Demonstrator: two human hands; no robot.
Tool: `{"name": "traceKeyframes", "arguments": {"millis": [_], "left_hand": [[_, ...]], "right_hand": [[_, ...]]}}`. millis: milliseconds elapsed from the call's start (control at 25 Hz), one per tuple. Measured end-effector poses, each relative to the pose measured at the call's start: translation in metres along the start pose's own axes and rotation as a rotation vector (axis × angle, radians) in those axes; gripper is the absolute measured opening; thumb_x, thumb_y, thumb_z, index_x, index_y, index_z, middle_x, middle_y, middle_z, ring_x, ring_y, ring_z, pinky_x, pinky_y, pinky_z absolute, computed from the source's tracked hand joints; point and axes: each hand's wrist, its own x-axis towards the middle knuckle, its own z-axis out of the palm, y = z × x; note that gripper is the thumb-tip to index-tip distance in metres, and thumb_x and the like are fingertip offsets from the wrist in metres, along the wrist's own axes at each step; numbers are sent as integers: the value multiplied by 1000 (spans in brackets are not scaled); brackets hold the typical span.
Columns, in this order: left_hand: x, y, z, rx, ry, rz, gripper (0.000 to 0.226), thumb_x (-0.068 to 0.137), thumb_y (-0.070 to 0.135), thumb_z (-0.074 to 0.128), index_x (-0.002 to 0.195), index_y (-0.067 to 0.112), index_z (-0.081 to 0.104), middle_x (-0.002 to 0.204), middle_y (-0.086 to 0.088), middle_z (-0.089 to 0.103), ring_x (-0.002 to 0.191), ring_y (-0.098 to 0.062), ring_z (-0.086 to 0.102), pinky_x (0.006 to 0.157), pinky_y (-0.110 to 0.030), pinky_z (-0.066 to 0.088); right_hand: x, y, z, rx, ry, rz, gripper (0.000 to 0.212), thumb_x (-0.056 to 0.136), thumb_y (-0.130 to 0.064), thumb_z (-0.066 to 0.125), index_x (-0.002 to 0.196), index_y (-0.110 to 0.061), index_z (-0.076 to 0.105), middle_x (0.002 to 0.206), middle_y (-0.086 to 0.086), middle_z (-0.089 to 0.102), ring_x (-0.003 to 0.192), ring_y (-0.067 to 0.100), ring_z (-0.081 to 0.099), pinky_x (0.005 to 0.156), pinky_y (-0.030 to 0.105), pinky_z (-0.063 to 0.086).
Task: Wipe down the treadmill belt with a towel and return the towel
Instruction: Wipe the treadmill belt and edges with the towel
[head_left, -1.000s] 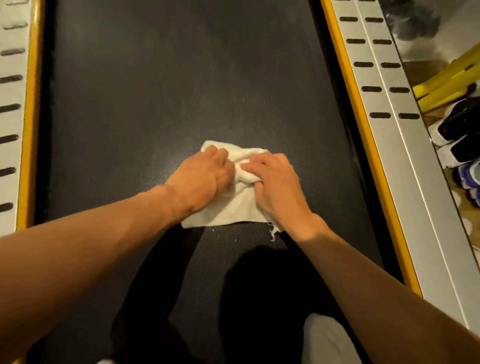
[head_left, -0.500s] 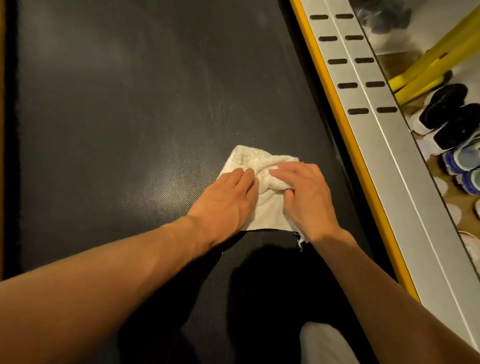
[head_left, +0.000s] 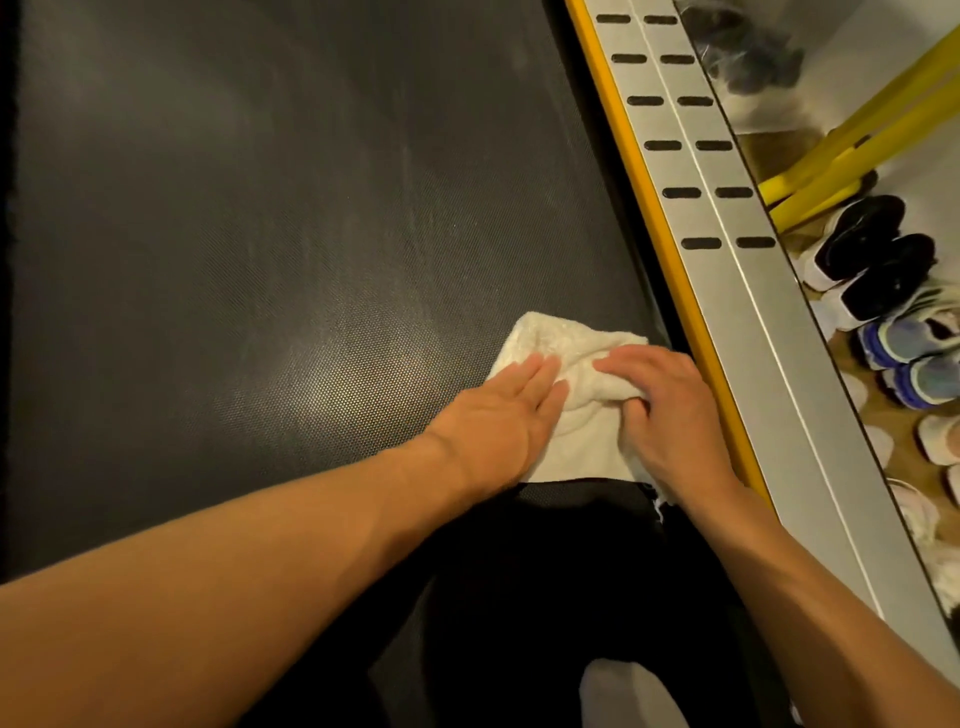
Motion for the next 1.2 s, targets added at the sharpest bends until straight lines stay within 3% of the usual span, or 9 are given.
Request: {"name": "traceKeyframes", "arguments": {"millis": [200, 320, 400, 520, 600, 680, 800, 960, 1200], "left_hand": [[15, -6, -7, -28, -42, -8, 54, 100, 15, 15, 151, 6, 1, 159, -16, -8, 147, -29, -8, 120, -37, 9], [10, 0, -8, 11, -75, 116, 53, 102, 18, 17, 152, 11, 3, 160, -13, -6, 147, -28, -5, 120, -36, 5], [11, 6, -5, 48, -73, 158, 52, 101, 16, 13, 152, 9, 6, 160, -14, -4, 147, -30, -2, 120, -38, 7], [11, 0, 3, 22, 67, 170, 65, 88, 14, 3, 143, -2, 34, 154, -23, 22, 143, -36, 23, 116, -42, 26], [-3, -15, 11, 36, 175, 151, 60, 85, 14, 16, 119, -2, 63, 135, -23, 52, 126, -37, 50, 103, -41, 44], [-31, -31, 17, 47, 196, 122, 50, 85, 15, 27, 105, 3, 71, 124, -17, 63, 116, -33, 59, 98, -39, 49], [-71, -38, 25, -23, 180, 39, 47, 85, 13, 29, 108, 2, 69, 127, -18, 61, 118, -33, 58, 98, -39, 49], [-84, -32, 36, -106, 217, -83, 52, 86, 11, 26, 124, -4, 59, 134, -22, 54, 124, -35, 52, 101, -41, 47], [-81, -31, 35, -188, 231, -181, 50, 86, 12, 26, 114, 1, 66, 133, -15, 57, 124, -30, 54, 94, -38, 50]], "right_hand": [[5, -13, 9, 78, 68, 170, 43, 81, 8, 52, 107, -23, 66, 115, -5, 58, 109, 13, 45, 97, 20, 30], [-29, 0, 0, 126, 43, 143, 37, 82, -3, 49, 110, -21, 65, 116, -3, 59, 108, 15, 48, 97, 9, 27], [-36, 3, -3, 155, 75, 167, 37, 79, -10, 46, 109, -20, 65, 115, 0, 60, 107, 20, 51, 95, 10, 30], [-27, -21, 14, 184, 160, 293, 33, 80, -15, 48, 107, -20, 65, 112, 1, 59, 103, 18, 49, 90, 27, 41], [-31, -50, 31, 148, 201, 203, 32, 81, -13, 53, 110, -18, 64, 112, 2, 59, 100, 15, 48, 84, 29, 44], [-40, -69, 45, 115, 162, 96, 34, 77, -14, 58, 110, -19, 64, 111, 2, 58, 100, 17, 48, 80, 30, 41], [-42, -90, 58, 10, 90, -44, 33, 79, -19, 59, 112, -16, 65, 116, 7, 59, 102, 25, 53, 79, 37, 41], [-37, -112, 69, -101, 94, -118, 40, 81, -10, 52, 120, -9, 59, 127, 14, 56, 110, 28, 56, 81, 42, 45], [-36, -109, 70, -37, 53, -91, 43, 83, -14, 44, 125, -17, 55, 130, 9, 53, 118, 26, 52, 91, 46, 38]]}}
